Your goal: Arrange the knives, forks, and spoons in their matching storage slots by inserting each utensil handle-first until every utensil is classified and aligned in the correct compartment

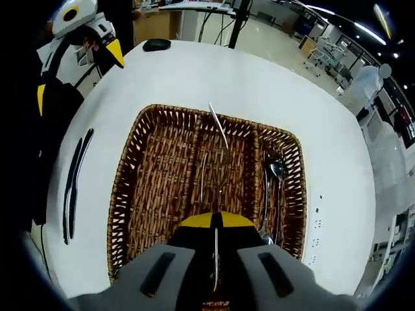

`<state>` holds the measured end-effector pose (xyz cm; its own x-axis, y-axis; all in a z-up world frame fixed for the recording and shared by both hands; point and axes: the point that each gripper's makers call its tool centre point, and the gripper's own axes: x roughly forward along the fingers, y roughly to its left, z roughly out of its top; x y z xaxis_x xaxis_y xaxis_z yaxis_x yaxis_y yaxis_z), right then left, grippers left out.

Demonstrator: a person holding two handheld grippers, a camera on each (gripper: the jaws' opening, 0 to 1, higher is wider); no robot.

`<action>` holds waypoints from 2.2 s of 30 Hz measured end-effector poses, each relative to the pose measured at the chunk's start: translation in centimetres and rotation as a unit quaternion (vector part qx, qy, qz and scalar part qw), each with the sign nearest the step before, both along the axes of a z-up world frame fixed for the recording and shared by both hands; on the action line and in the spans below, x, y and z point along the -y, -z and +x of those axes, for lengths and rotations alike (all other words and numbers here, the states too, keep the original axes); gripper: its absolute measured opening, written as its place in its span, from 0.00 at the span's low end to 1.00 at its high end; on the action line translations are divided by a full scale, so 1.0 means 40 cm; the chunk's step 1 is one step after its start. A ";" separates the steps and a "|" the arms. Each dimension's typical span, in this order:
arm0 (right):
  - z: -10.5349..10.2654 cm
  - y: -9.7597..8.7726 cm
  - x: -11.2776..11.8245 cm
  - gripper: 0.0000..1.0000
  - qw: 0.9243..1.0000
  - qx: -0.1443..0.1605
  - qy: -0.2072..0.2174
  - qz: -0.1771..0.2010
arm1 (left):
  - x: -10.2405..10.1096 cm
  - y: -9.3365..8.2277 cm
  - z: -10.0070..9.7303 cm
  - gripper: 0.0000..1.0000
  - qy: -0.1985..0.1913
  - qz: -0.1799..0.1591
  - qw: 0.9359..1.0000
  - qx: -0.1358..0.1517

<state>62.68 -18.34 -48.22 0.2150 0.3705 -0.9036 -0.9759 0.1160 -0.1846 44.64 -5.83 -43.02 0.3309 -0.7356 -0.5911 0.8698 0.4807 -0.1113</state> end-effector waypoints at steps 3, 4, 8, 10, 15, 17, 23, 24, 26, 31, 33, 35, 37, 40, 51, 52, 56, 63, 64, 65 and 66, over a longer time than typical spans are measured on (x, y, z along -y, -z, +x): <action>0.010 0.028 -0.001 0.00 1.000 -0.010 0.008 -0.006 | 0.005 -0.002 0.008 1.00 0.002 -0.001 1.000 -0.001; 0.011 0.034 0.000 0.00 1.000 -0.013 0.009 -0.008 | 0.006 -0.001 0.010 1.00 0.003 0.000 1.000 -0.001; 0.029 0.061 0.009 0.00 0.999 -0.019 0.023 -0.018 | 0.014 0.000 0.019 1.00 0.007 0.002 1.000 -0.002; 0.035 0.075 0.012 0.00 0.999 -0.026 0.029 -0.020 | 0.018 0.001 0.022 1.00 0.009 0.003 1.000 -0.002; 0.042 0.100 0.012 0.00 0.998 -0.034 0.036 -0.033 | 0.022 0.008 0.023 1.00 0.012 0.007 1.000 -0.006; 0.050 0.103 0.003 0.00 0.998 -0.028 0.038 -0.034 | 0.020 0.012 0.021 1.00 0.011 0.010 1.000 -0.009; 0.069 0.118 -0.013 0.00 0.998 -0.030 0.048 -0.035 | 0.012 0.024 0.015 1.00 0.007 0.013 1.000 -0.018; 0.070 0.121 -0.014 0.00 0.998 -0.032 0.050 -0.035 | 0.013 0.023 0.014 1.00 0.005 0.010 1.000 -0.019; 0.072 0.128 -0.020 0.00 0.997 -0.041 0.051 -0.030 | 0.014 0.022 0.014 1.00 0.001 0.002 1.000 -0.023; 0.070 0.126 -0.033 0.01 0.997 -0.051 0.062 -0.014 | 0.011 0.036 0.014 1.00 0.003 0.015 1.000 -0.028; 0.070 0.126 -0.033 0.01 0.997 -0.048 0.061 -0.016 | 0.012 0.036 0.014 1.00 0.002 0.014 1.000 -0.027; 0.071 0.125 -0.034 0.01 0.997 -0.046 0.062 -0.017 | 0.014 0.037 0.015 1.00 0.002 0.013 1.000 -0.029; 0.071 0.124 -0.034 0.01 0.997 -0.046 0.062 -0.018 | 0.016 0.041 0.016 1.00 0.004 0.015 0.999 -0.029; 0.072 0.126 -0.035 0.01 0.997 -0.045 0.061 -0.017 | 0.017 0.043 0.017 1.00 0.007 0.019 0.999 -0.028; 0.077 0.106 -0.044 0.04 0.998 -0.033 0.061 -0.008 | 0.011 0.052 0.003 1.00 0.009 0.027 0.999 -0.033; 0.077 0.106 -0.044 0.04 0.998 -0.033 0.061 -0.009 | 0.010 0.052 0.003 1.00 0.008 0.027 0.999 -0.033; 0.072 0.106 -0.041 0.07 0.998 -0.031 0.058 -0.012 | 0.009 0.053 0.001 1.00 0.009 0.031 0.999 -0.031; 0.074 0.091 -0.033 0.09 0.998 -0.017 0.057 -0.014 | 0.006 0.051 -0.004 1.00 0.007 0.033 0.999 -0.027; 0.075 0.087 -0.032 0.09 0.998 -0.014 0.057 -0.015 | 0.004 0.051 -0.005 0.99 0.006 0.035 0.999 -0.026; 0.075 0.081 -0.030 0.10 0.998 -0.009 0.058 -0.014 | 0.002 0.052 -0.007 0.99 0.006 0.036 0.999 -0.026; 0.075 0.076 -0.029 0.10 0.998 -0.008 0.059 -0.012 | 0.002 0.052 -0.008 0.99 0.005 0.037 0.999 -0.025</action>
